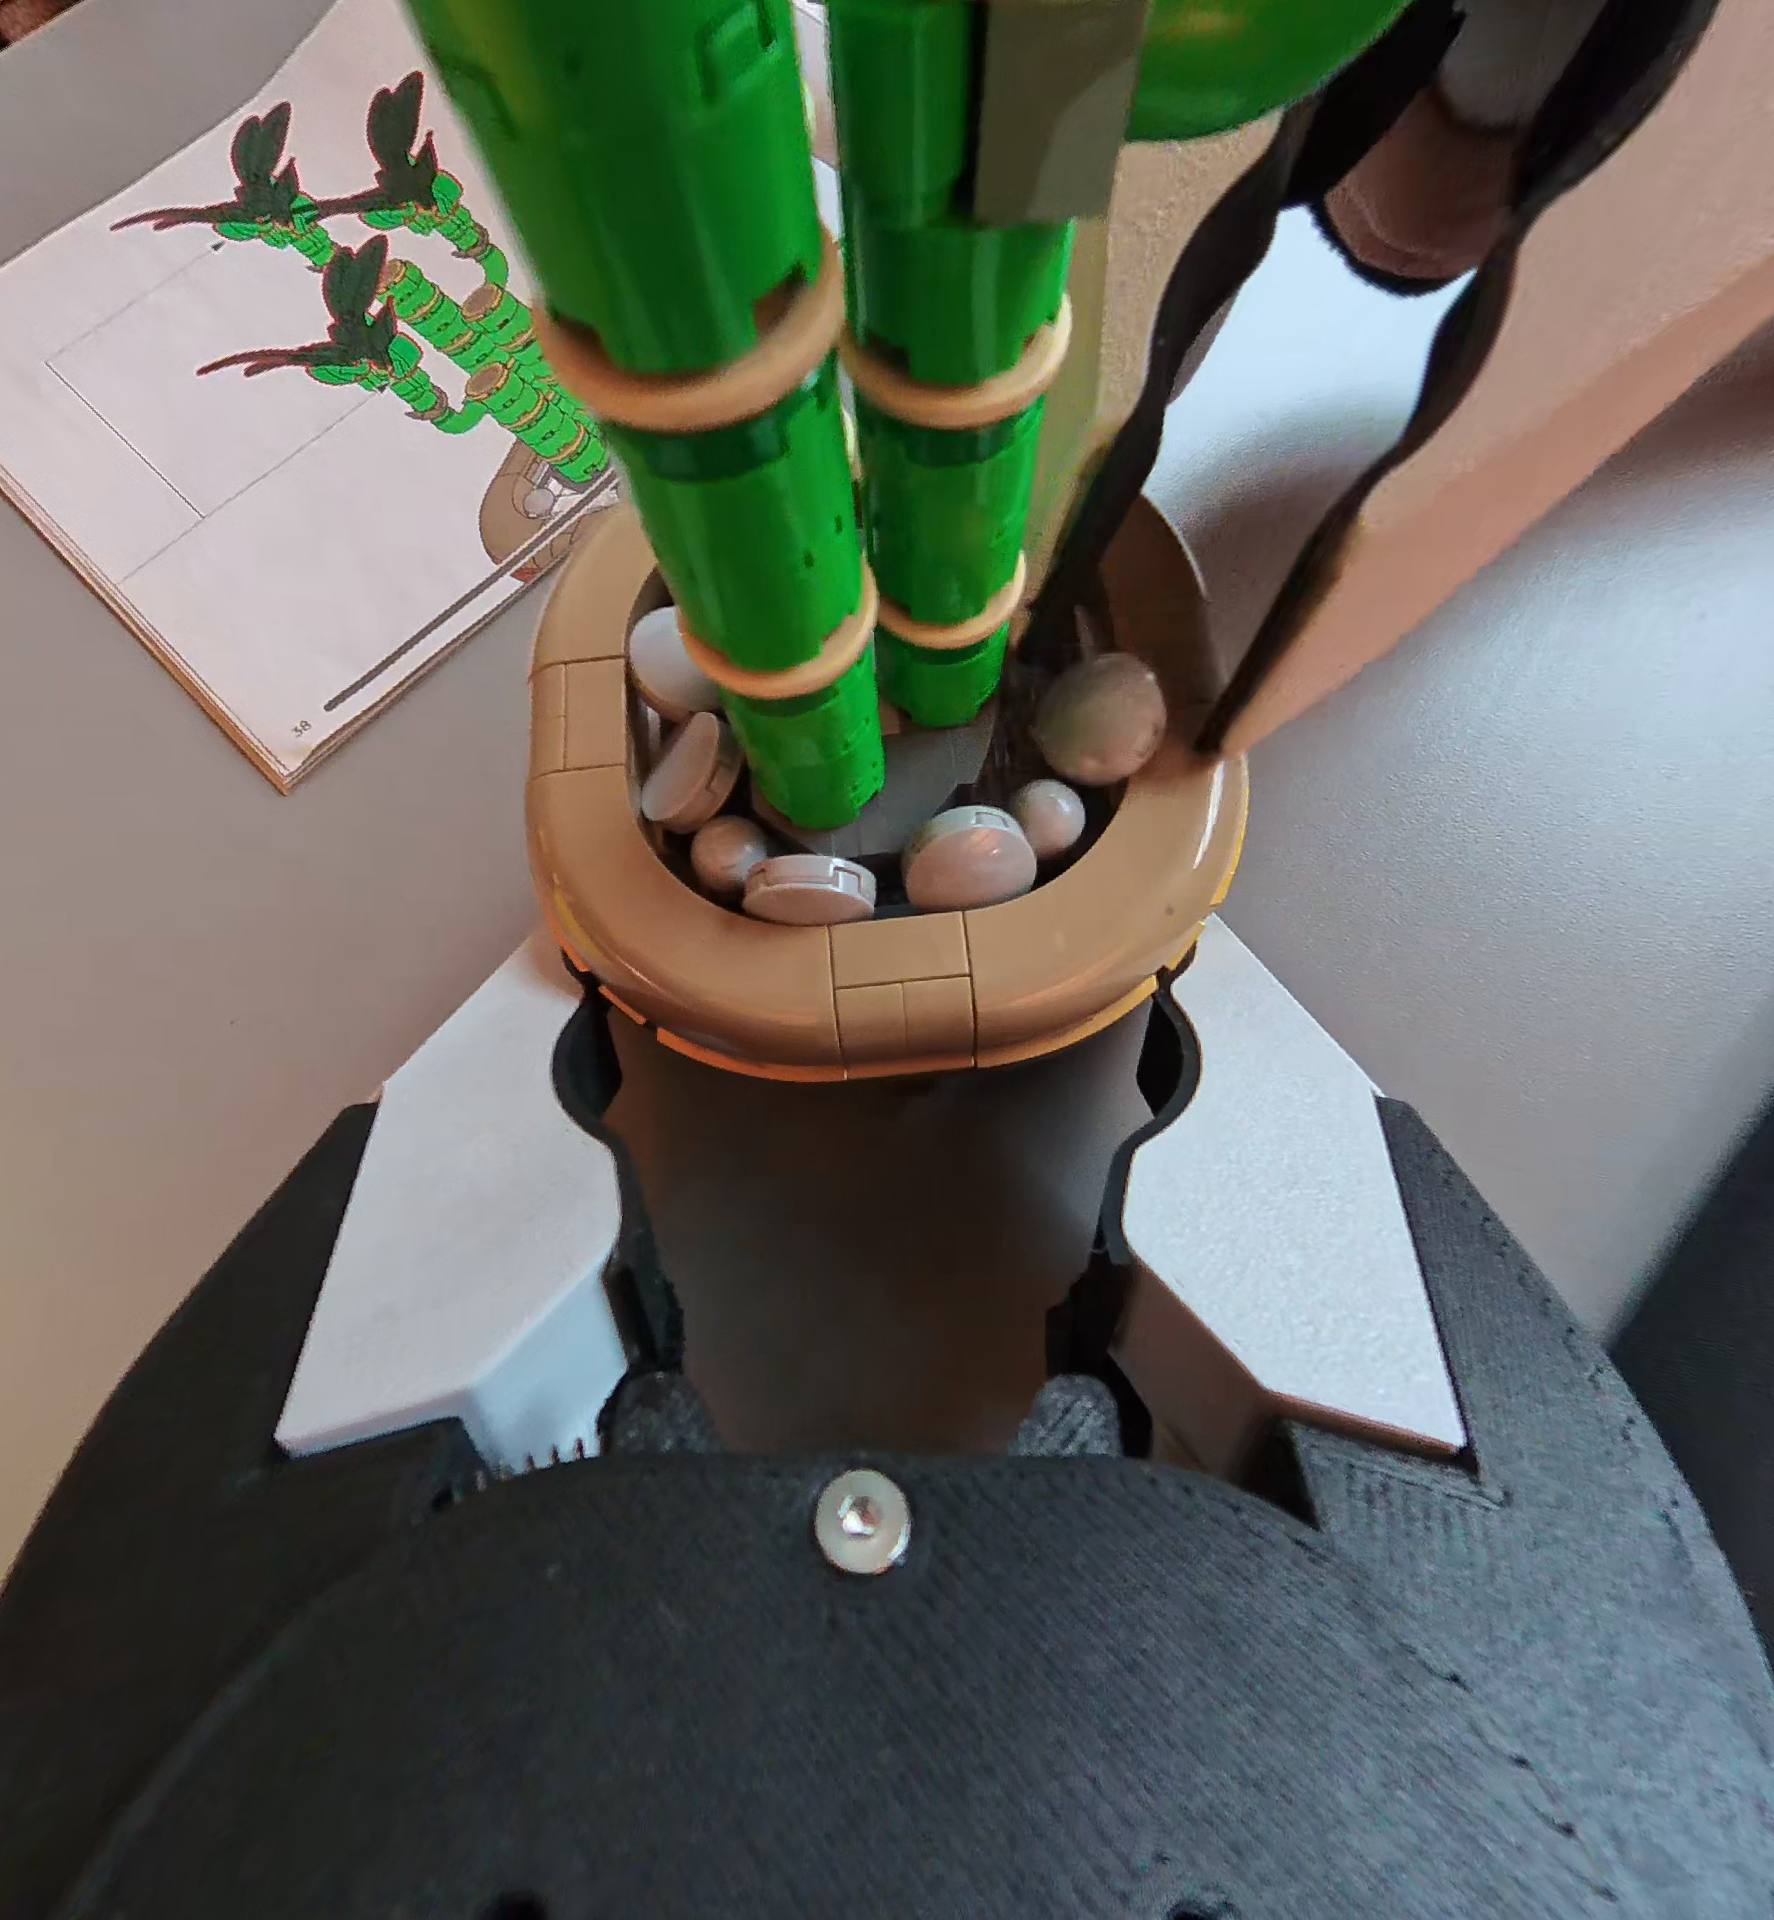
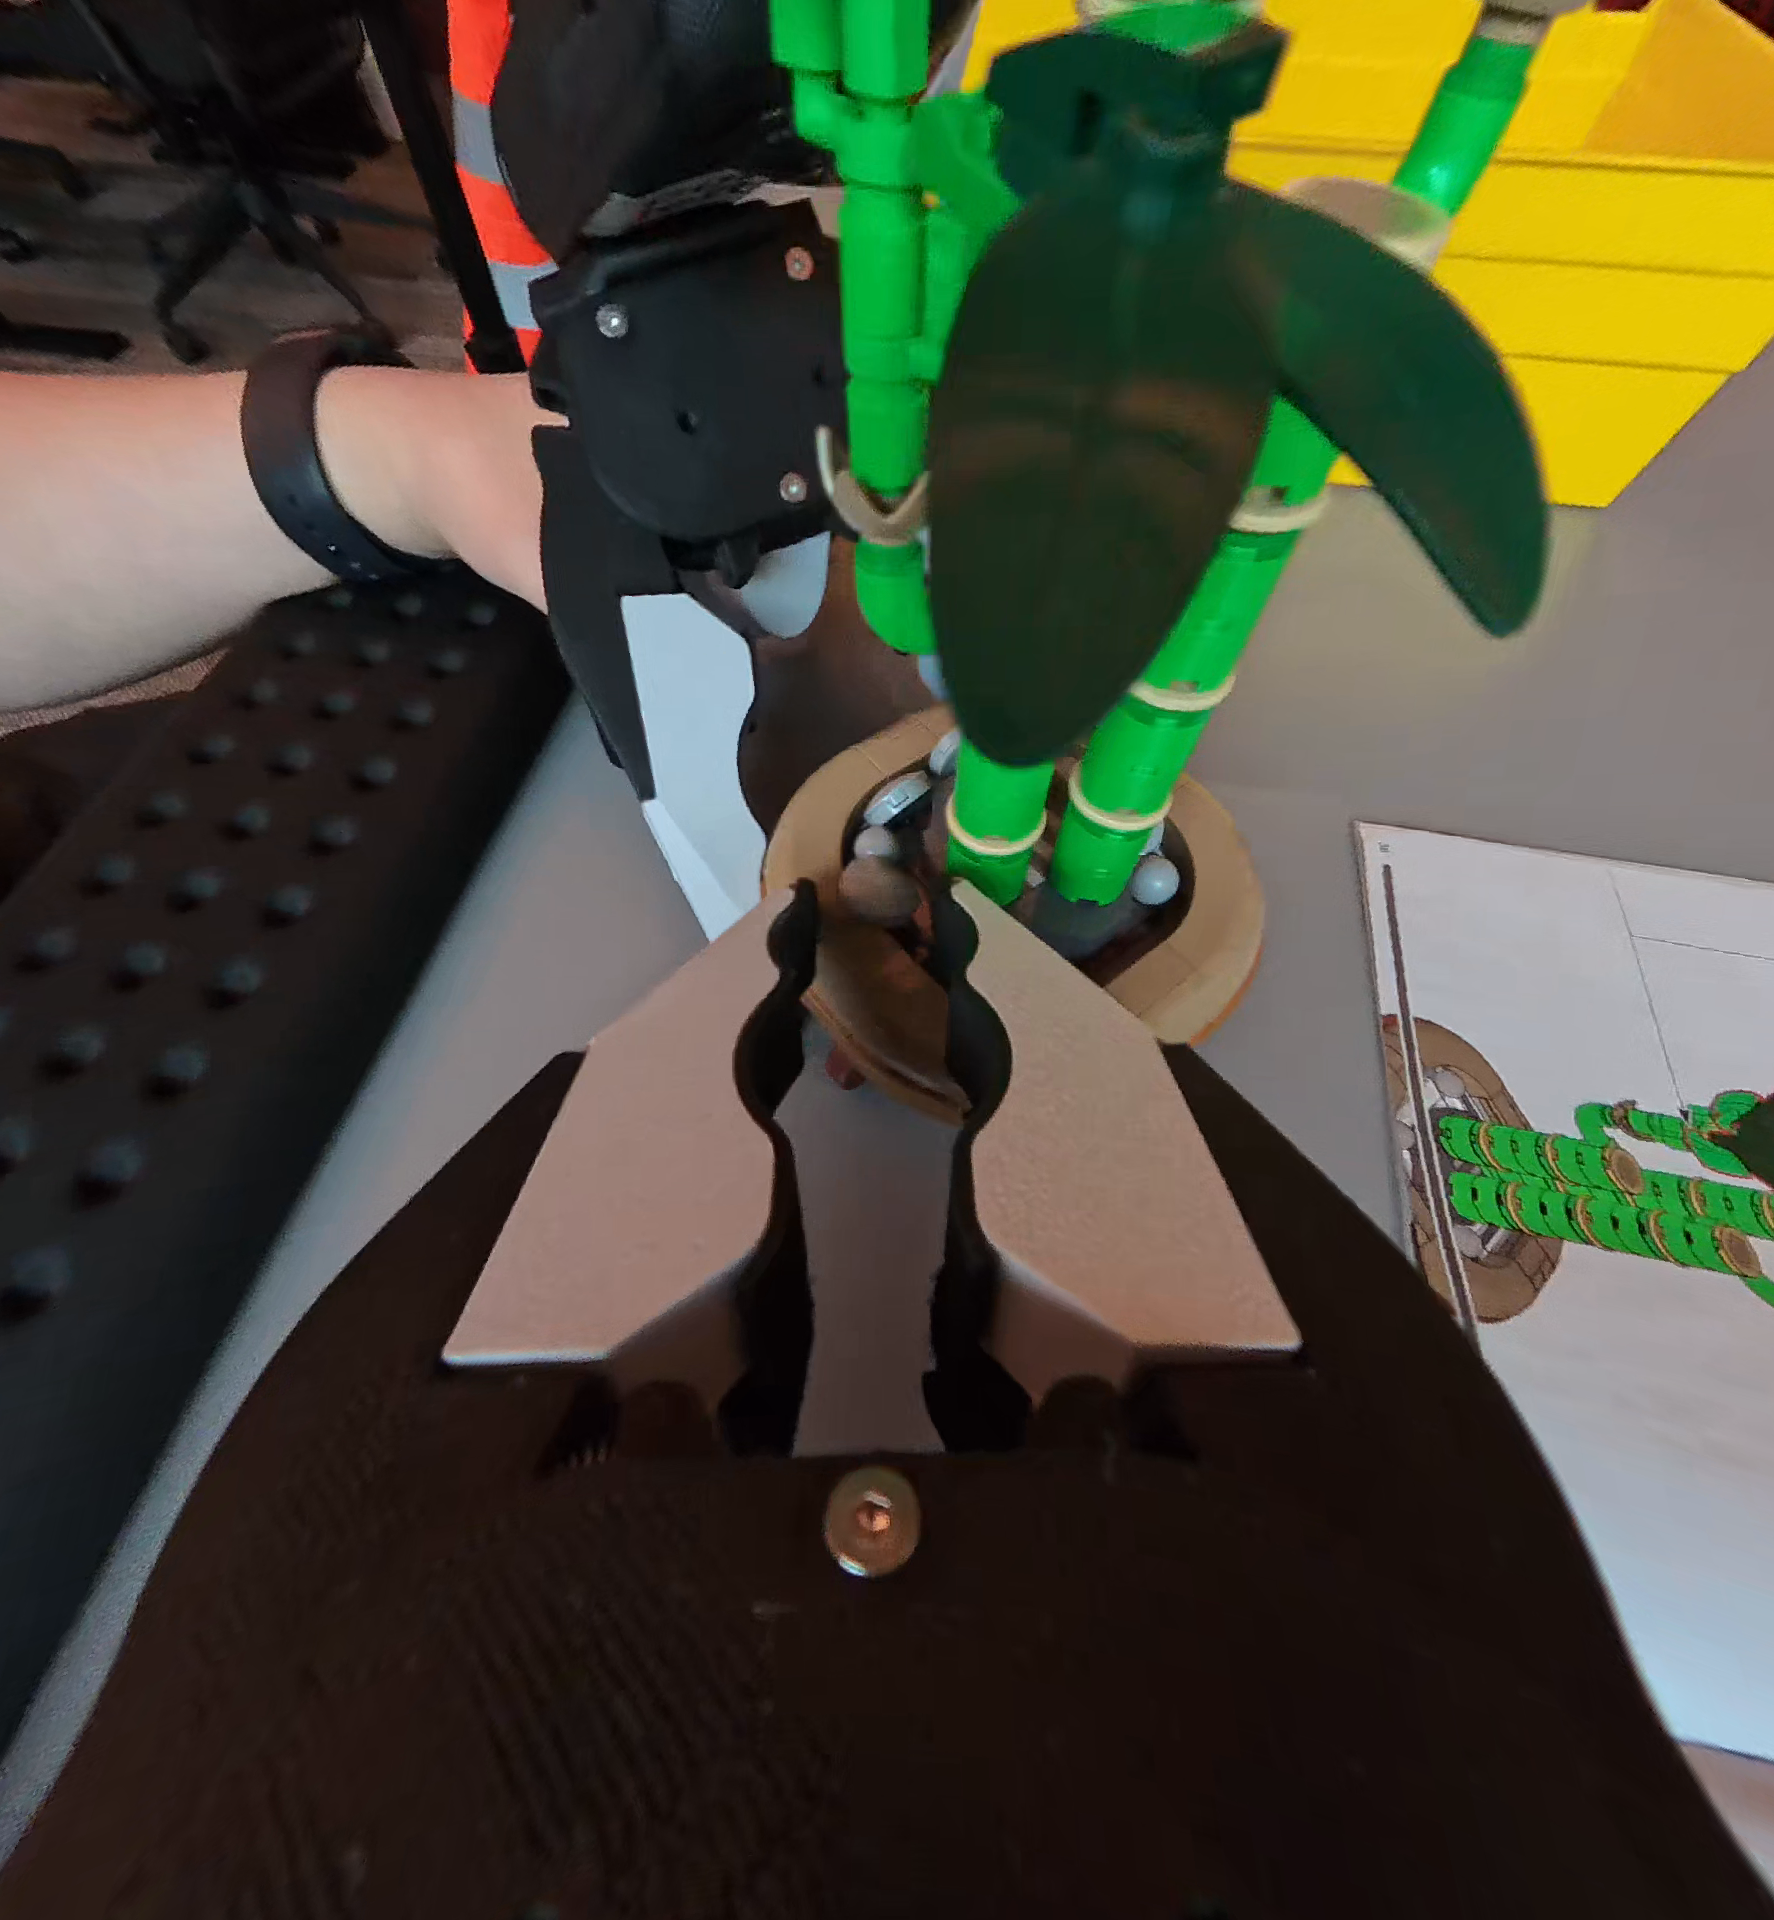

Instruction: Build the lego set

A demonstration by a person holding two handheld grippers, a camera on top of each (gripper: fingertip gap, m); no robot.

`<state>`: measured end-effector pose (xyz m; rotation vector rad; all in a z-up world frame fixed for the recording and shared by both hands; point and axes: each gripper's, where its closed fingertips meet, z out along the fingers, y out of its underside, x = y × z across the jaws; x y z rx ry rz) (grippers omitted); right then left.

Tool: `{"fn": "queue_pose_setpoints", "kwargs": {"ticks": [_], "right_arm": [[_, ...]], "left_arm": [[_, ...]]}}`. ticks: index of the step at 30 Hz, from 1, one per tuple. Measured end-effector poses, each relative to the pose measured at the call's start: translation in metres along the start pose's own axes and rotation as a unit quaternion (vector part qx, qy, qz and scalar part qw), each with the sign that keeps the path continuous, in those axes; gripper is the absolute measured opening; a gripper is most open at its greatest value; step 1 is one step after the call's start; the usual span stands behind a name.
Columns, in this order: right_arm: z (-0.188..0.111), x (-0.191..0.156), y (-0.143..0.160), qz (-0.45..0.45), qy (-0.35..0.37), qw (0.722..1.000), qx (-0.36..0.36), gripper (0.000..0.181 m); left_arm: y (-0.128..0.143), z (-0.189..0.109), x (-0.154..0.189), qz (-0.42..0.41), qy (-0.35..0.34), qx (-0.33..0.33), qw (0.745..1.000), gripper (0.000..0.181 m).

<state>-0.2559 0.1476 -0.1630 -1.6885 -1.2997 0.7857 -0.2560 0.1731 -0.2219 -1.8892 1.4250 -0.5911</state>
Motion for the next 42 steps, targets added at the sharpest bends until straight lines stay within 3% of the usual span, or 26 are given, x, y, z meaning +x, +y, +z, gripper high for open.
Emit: {"fn": "queue_pose_setpoints", "kwargs": {"ticks": [11,17,21,30,34,37,40,42], "right_arm": [[-0.031,0.017,0.009,-0.019,-0.001,1.0,-0.019,0.023],[-0.052,0.043,0.062,0.025,0.001,0.995,-0.1,0.027],[-0.057,0.045,0.081,0.055,-0.016,0.993,-0.107,0.028],[-0.058,0.036,0.091,0.045,-0.036,0.986,-0.153,0.027],[-0.058,0.037,0.092,0.014,-0.029,0.989,-0.147,0.014],[-0.058,0.036,0.091,-0.01,-0.025,0.988,-0.149,0.013],[-0.061,0.031,0.075,0.013,-0.043,0.992,-0.121,0.013],[-0.063,0.026,0.048,0.037,-0.051,0.995,-0.081,0.013]], "left_arm": [[0.001,-0.001,0.001,-0.002,0.004,-0.001,1.0,0.1],[0.002,-0.002,0.002,-0.005,0.008,-0.002,1.0,0.098],[0.002,-0.002,0.002,-0.007,0.009,-0.002,1.0,0.098],[0.002,-0.002,0.002,-0.007,0.01,-0.002,1.0,0.097],[0.003,-0.002,0.002,-0.007,0.01,-0.002,1.0,0.097],[0.003,-0.002,0.002,-0.007,0.01,-0.002,1.0,0.097],[0.003,-0.002,0.002,-0.007,0.01,-0.002,1.0,0.097],[0.003,-0.002,0.002,-0.007,0.01,-0.002,1.0,0.097]]}}
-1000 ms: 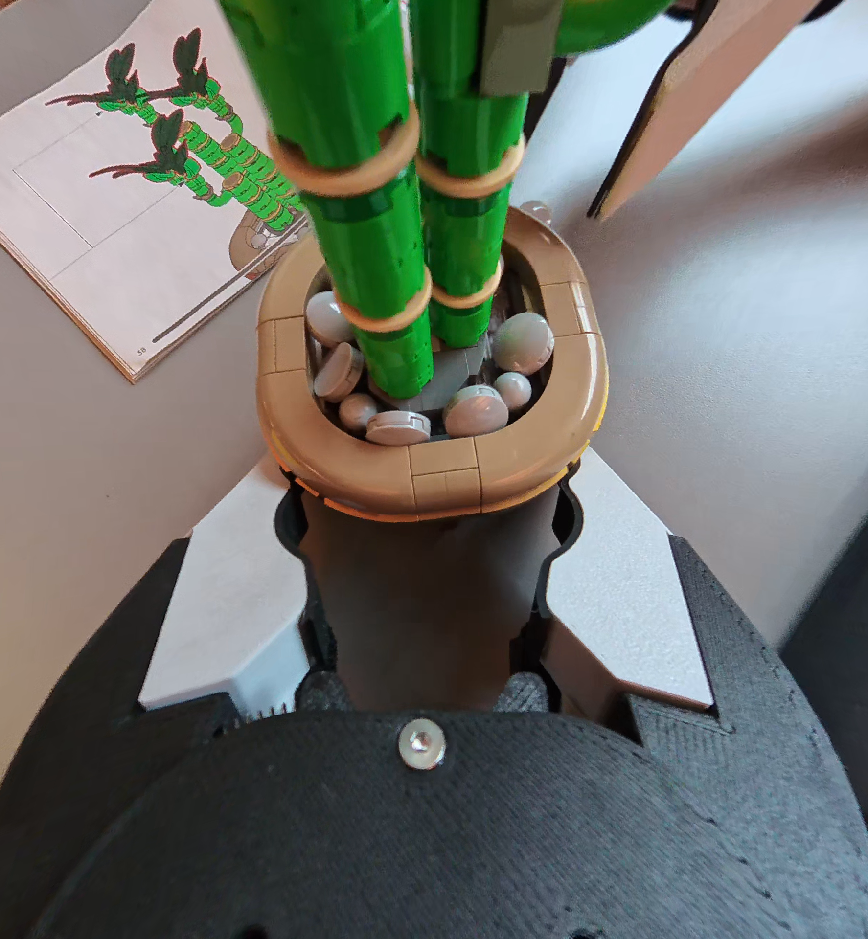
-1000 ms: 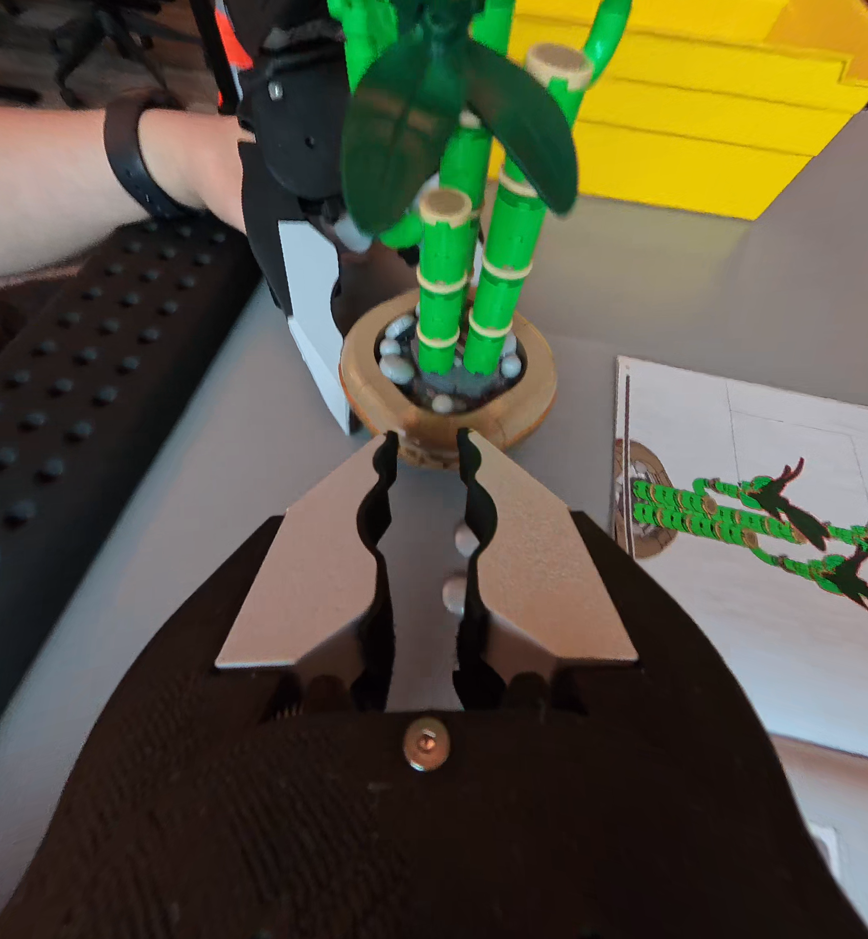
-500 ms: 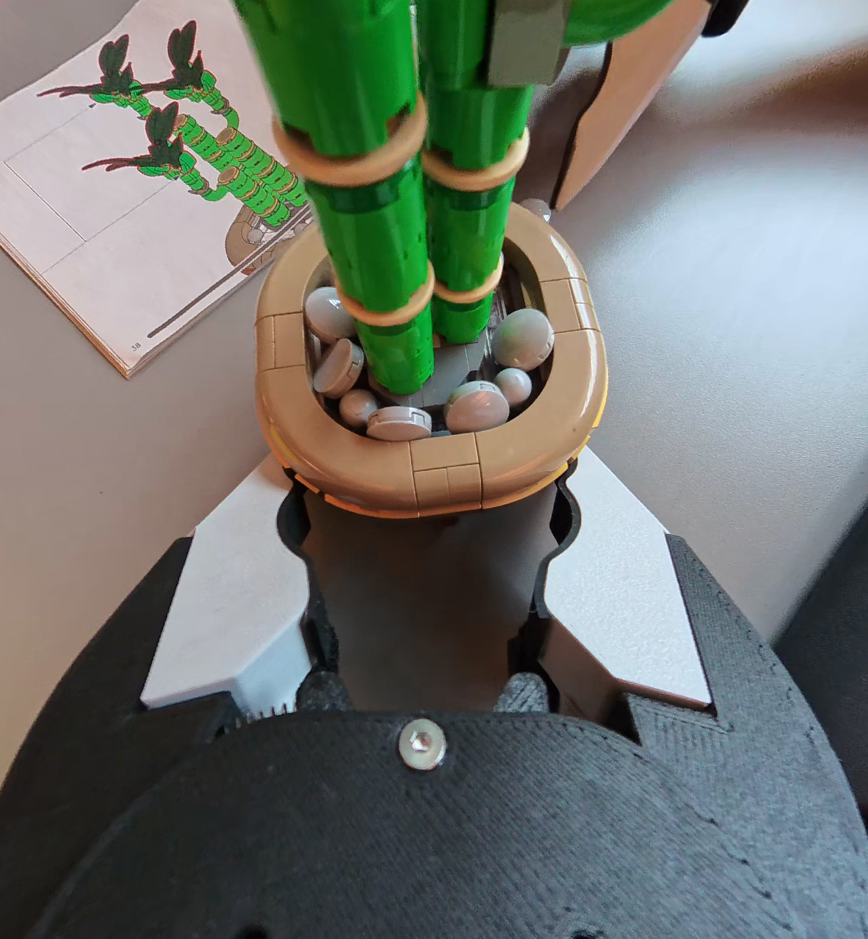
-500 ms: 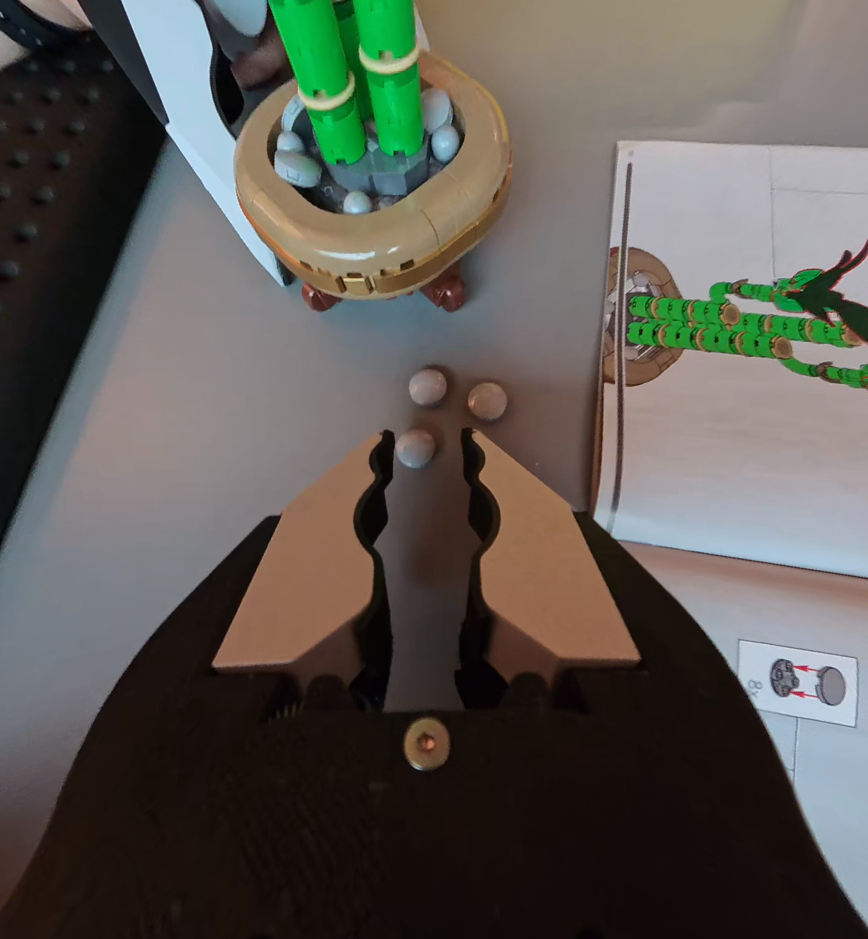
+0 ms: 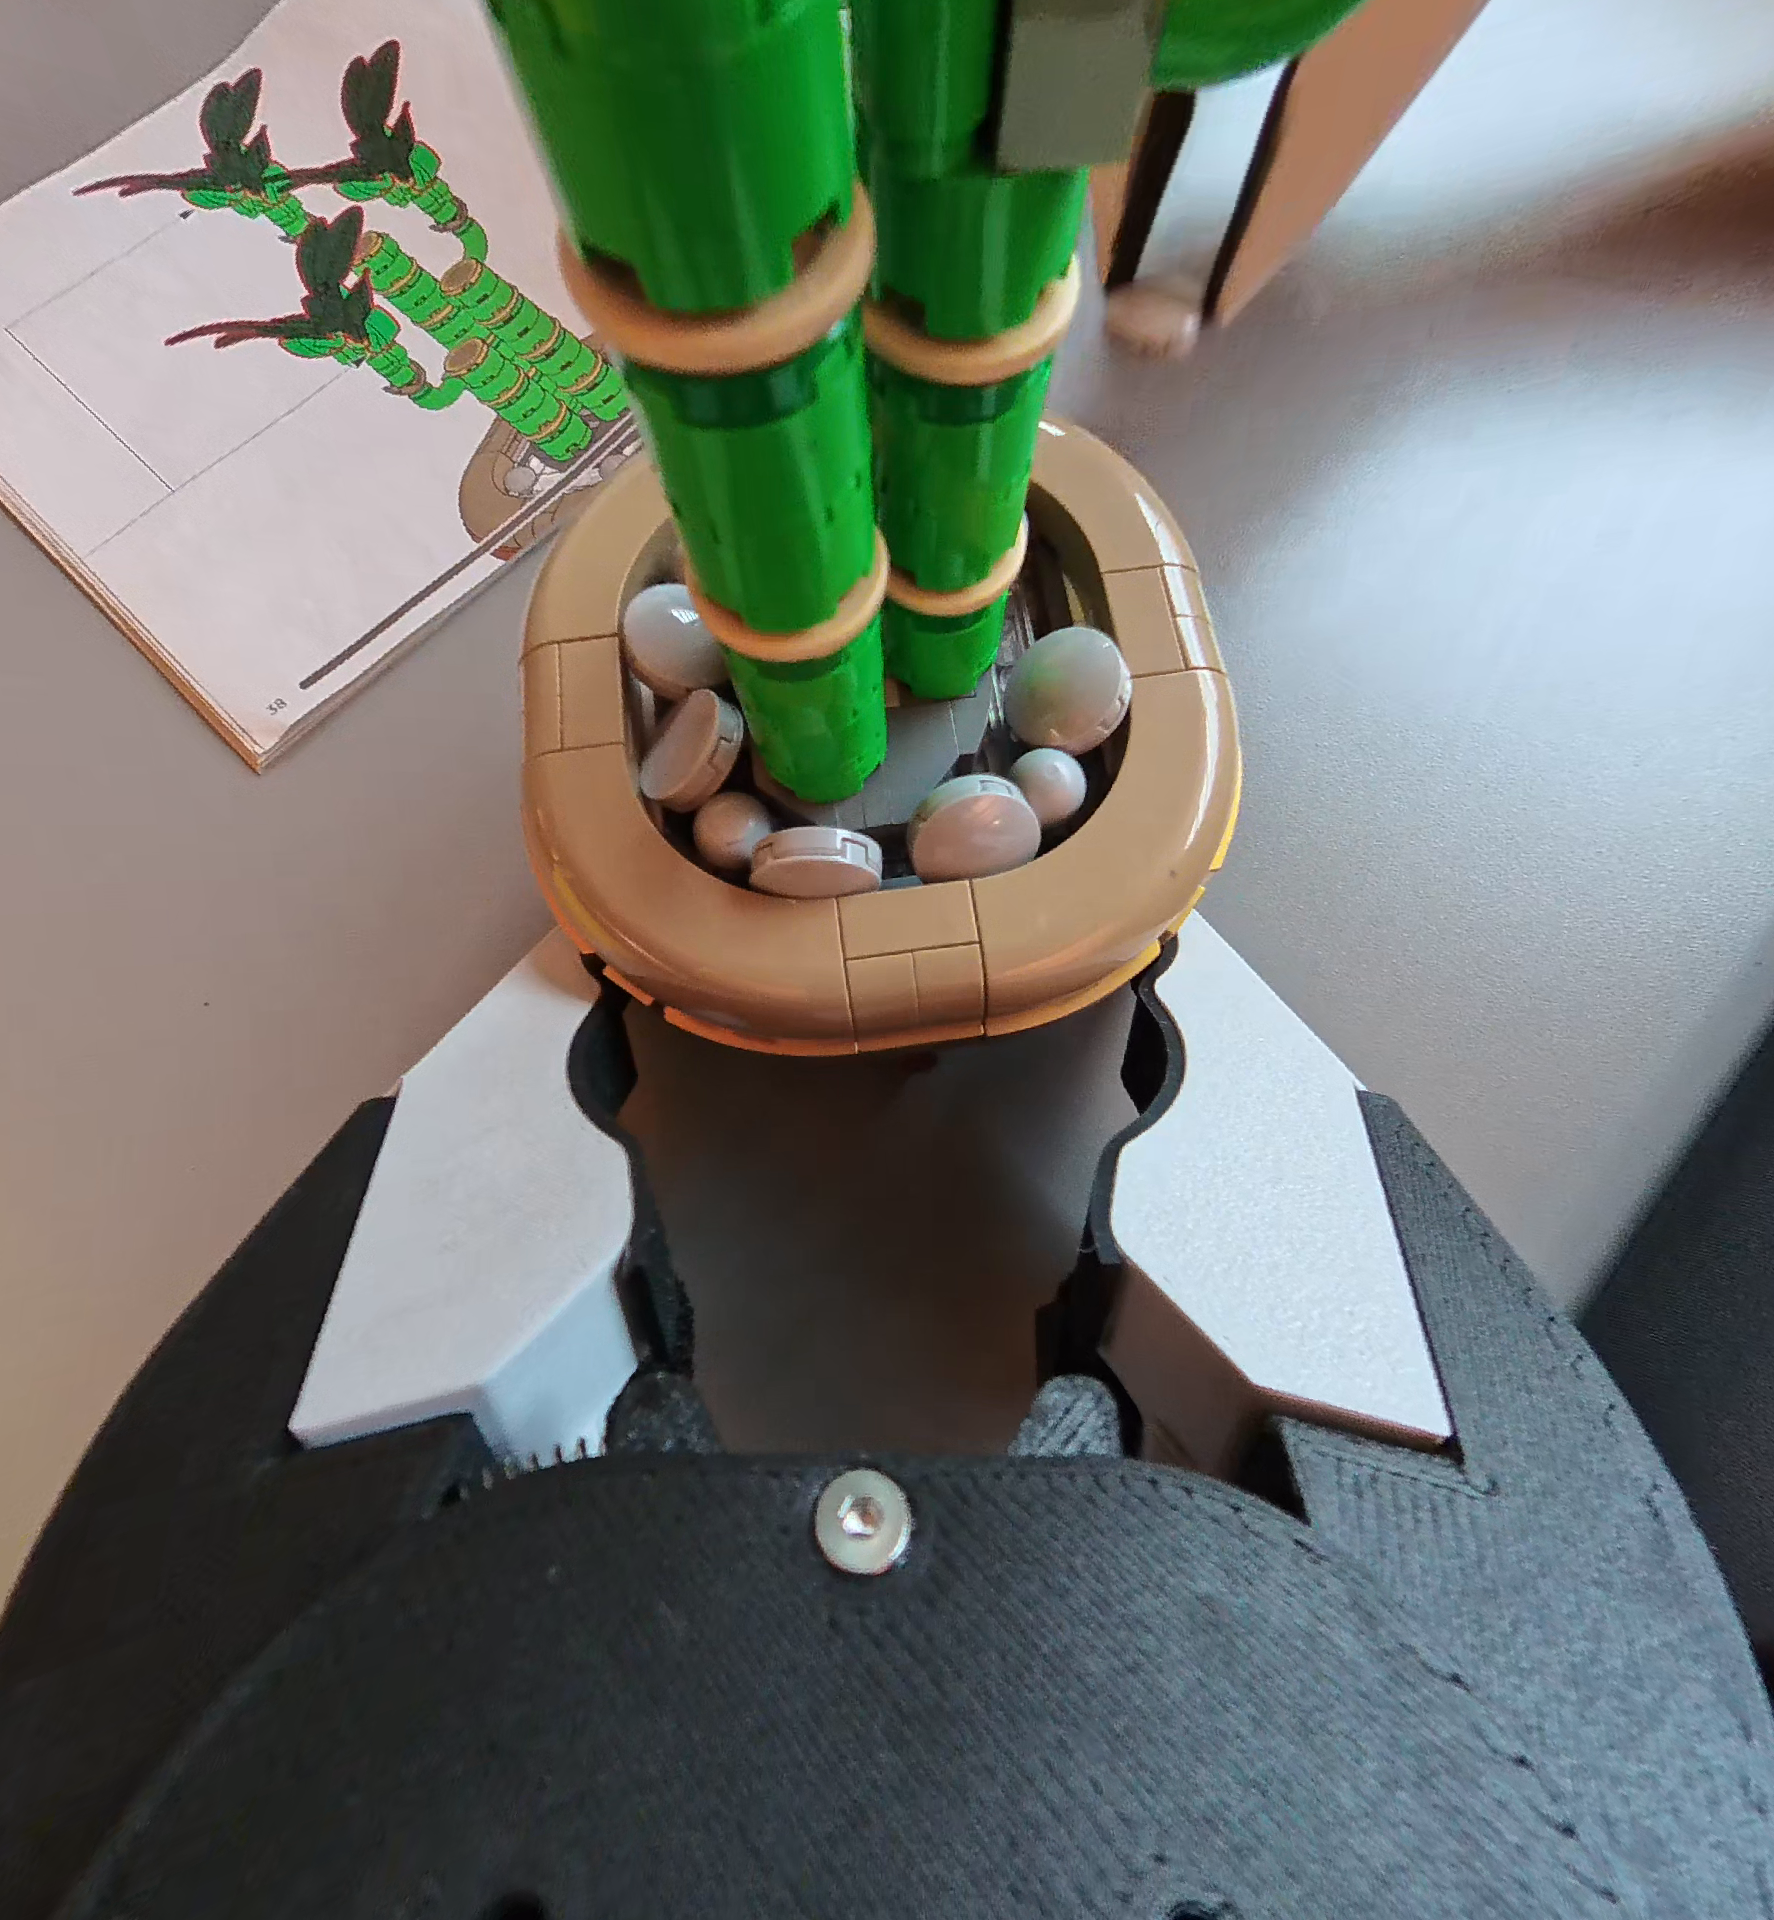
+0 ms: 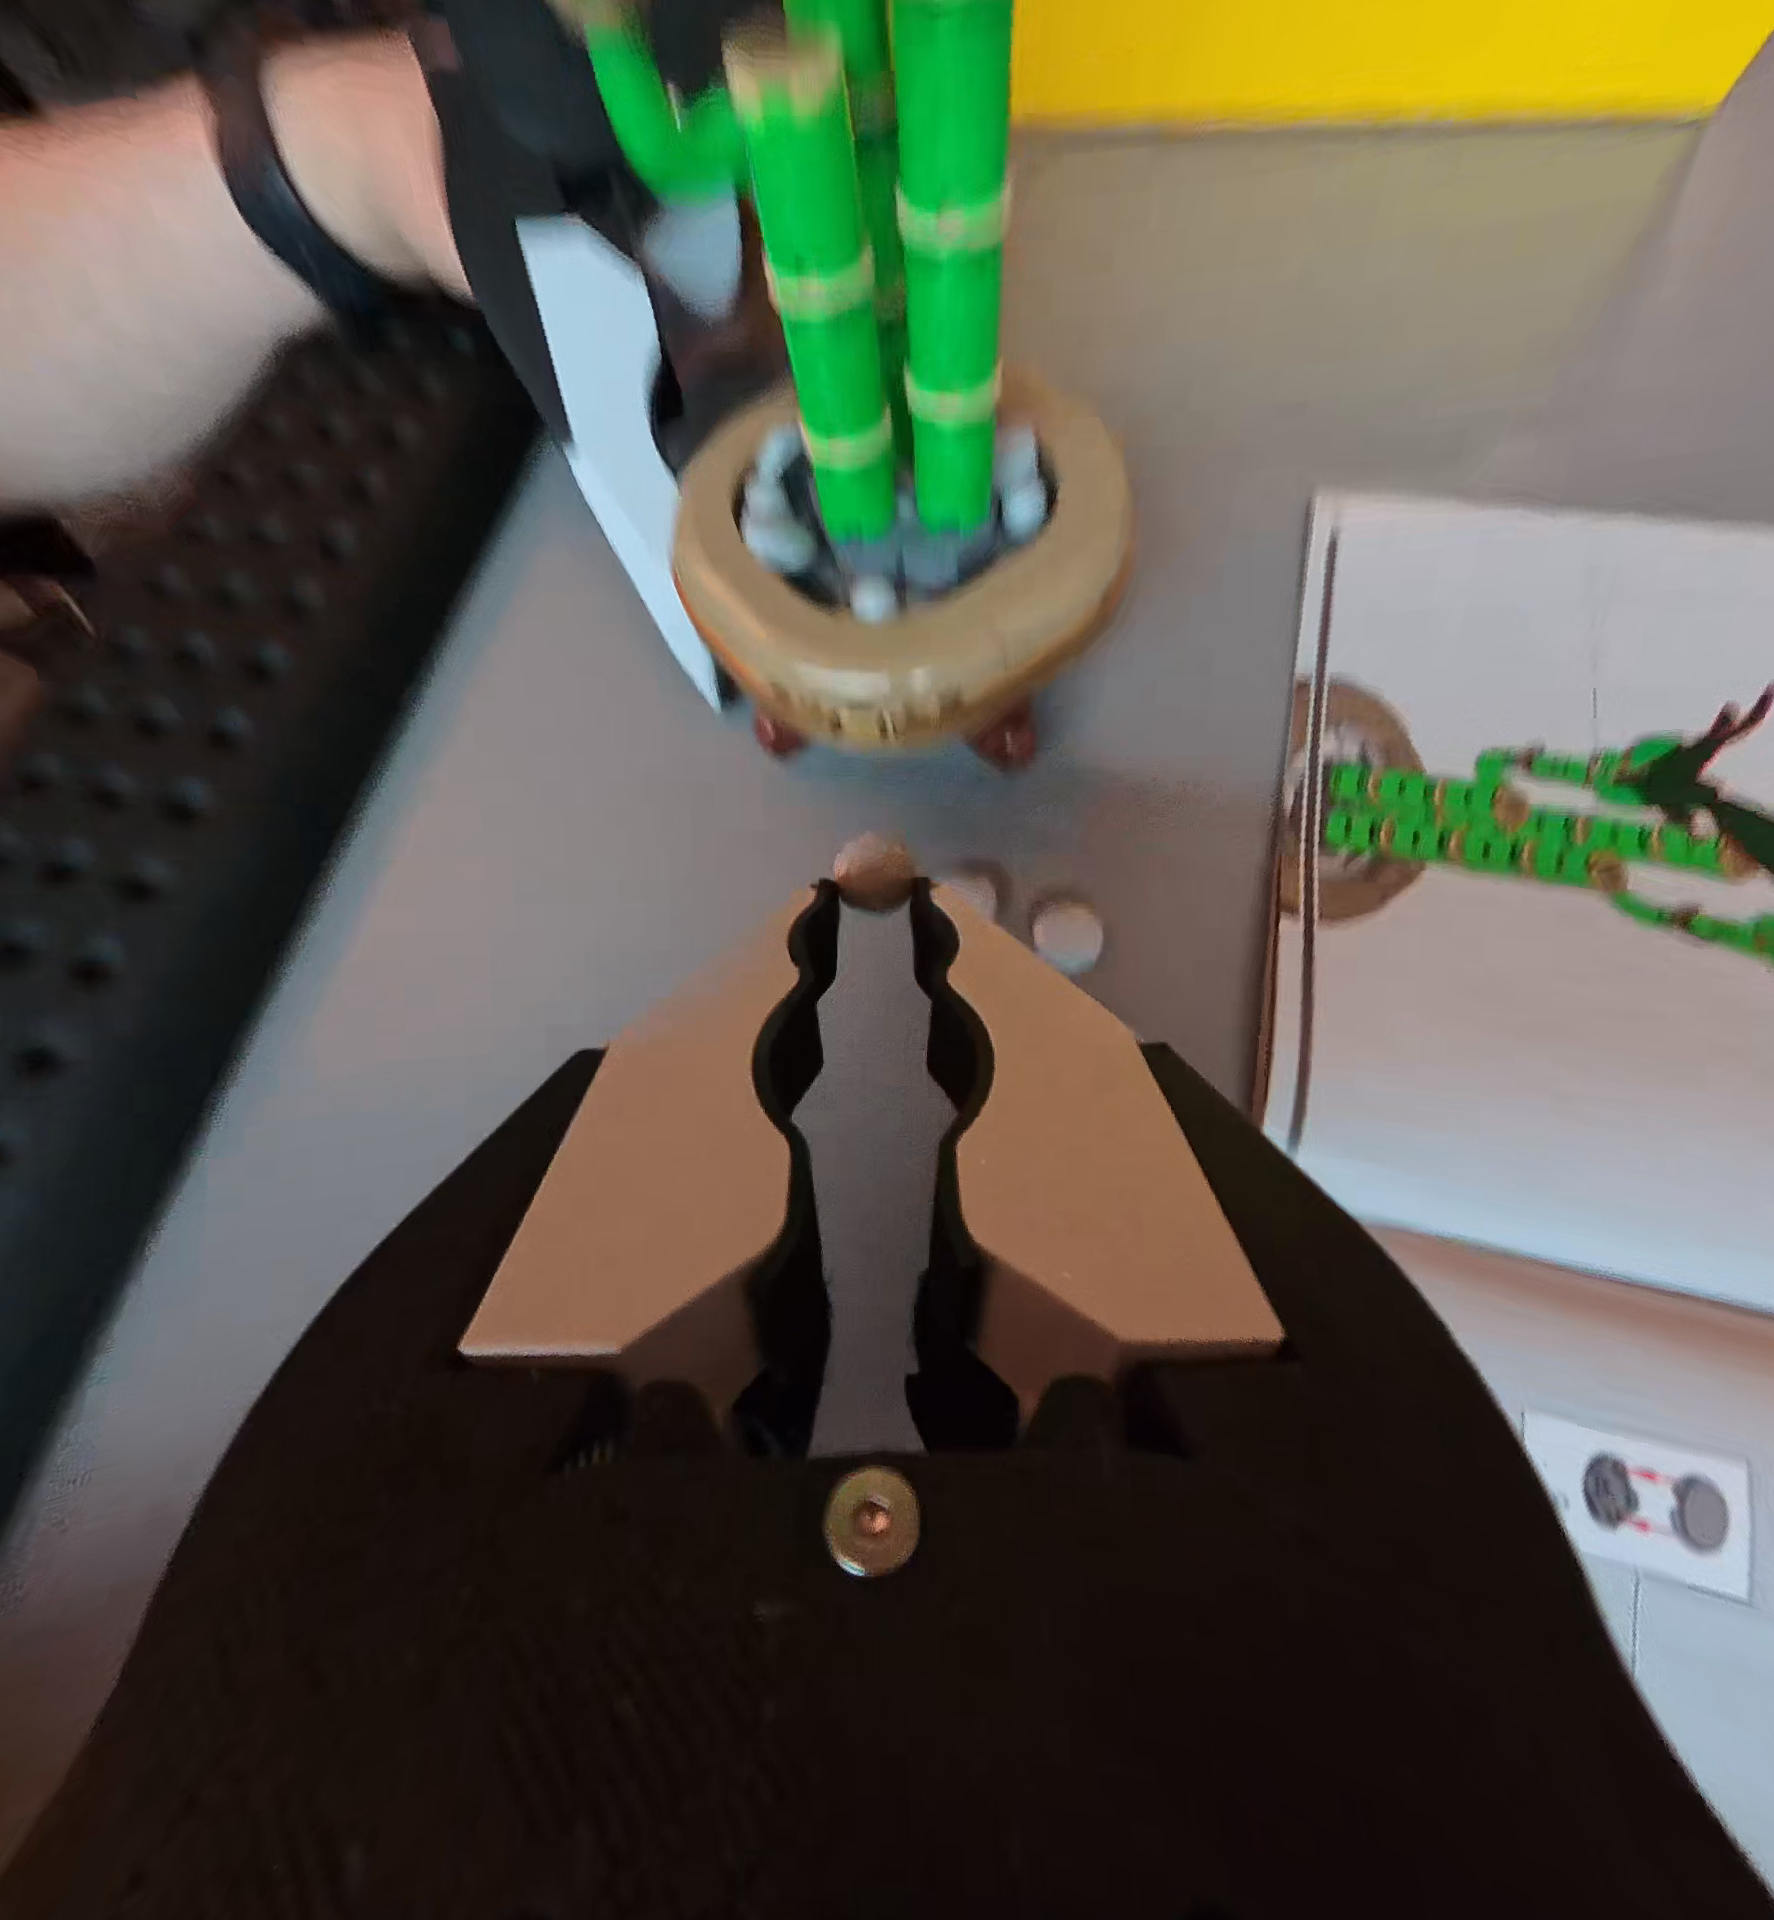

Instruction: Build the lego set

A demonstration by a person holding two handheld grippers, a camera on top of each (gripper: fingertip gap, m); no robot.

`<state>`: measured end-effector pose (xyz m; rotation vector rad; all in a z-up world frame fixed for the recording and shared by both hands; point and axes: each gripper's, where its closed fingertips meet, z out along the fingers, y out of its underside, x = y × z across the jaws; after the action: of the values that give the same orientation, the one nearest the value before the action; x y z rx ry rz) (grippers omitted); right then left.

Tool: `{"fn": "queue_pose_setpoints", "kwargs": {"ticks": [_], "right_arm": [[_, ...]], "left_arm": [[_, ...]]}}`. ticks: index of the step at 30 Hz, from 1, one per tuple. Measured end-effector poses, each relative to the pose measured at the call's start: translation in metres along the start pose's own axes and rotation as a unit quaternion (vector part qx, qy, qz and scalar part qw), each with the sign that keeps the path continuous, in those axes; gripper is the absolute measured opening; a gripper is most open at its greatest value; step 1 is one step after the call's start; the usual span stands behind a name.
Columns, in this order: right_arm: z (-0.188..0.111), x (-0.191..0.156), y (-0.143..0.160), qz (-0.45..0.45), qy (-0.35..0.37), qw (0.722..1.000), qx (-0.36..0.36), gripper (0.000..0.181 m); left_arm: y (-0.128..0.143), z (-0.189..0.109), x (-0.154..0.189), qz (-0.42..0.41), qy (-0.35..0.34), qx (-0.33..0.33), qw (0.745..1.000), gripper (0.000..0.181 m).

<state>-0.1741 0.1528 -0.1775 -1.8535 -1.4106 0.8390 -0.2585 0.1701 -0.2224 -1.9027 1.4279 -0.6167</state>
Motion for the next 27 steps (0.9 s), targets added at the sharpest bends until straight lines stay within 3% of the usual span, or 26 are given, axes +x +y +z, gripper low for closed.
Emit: {"fn": "queue_pose_setpoints", "kwargs": {"ticks": [3,5,11,15,27], "right_arm": [[0.0,-0.01,-0.05,-0.005,0.011,0.996,0.094,0.013],[0.012,-0.012,-0.066,-0.007,0.036,0.992,0.125,0.013],[0.046,-0.01,-0.05,-0.033,0.084,0.994,0.056,0.013],[0.042,-0.012,-0.052,-0.038,0.081,0.995,0.051,0.028],[0.009,0.01,-0.039,-0.047,0.098,0.994,0.034,0.019]], "left_arm": [[0.0,0.0,0.0,0.0,0.0,0.0,1.0,0.097],[0.0,0.0,0.0,0.0,0.0,0.0,1.0,0.097],[0.0,0.0,0.0,0.0,0.0,0.0,1.0,0.097],[0.0,0.0,0.0,0.0,0.0,0.0,1.0,0.097],[0.0,0.0,0.0,0.0,0.0,0.0,1.0,0.096]]}}
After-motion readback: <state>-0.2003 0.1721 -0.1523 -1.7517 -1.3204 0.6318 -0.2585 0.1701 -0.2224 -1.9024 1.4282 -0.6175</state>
